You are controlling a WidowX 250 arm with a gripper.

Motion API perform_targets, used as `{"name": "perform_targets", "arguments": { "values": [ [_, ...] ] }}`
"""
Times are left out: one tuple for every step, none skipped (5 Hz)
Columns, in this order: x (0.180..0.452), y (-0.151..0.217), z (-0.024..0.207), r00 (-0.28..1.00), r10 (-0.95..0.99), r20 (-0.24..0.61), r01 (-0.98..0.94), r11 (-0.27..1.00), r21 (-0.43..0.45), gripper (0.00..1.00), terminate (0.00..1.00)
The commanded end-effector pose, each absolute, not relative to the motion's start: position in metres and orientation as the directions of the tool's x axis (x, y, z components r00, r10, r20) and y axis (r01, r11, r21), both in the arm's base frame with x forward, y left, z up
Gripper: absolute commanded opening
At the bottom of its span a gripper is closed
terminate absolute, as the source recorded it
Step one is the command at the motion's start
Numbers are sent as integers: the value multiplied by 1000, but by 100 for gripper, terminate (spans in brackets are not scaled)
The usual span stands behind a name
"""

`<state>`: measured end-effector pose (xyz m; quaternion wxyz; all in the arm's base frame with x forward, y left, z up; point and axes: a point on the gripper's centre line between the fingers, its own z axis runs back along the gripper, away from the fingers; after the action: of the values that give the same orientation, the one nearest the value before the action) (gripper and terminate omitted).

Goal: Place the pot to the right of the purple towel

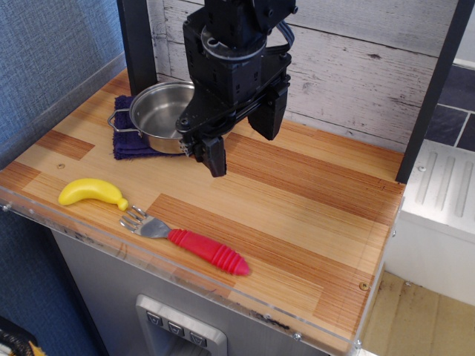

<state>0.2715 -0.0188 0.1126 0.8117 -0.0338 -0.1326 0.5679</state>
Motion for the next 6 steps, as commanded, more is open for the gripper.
{"name": "perform_targets", "arguments": {
  "values": [
    [271, -19, 113, 320, 931, 177, -913, 353, -205, 100, 0],
    [276, -10, 114, 447, 874, 188, -867, 476, -148, 100, 0],
    [284, 3, 117, 586, 788, 191, -792, 606, -75, 100, 0],
    [300, 14, 117, 737, 654, 174, -665, 747, 10, 100, 0],
    [321, 19, 113, 828, 533, 173, -551, 831, 80, 100, 0],
    [339, 21, 113, 873, 441, 208, -472, 871, 137, 100, 0]
  ]
}}
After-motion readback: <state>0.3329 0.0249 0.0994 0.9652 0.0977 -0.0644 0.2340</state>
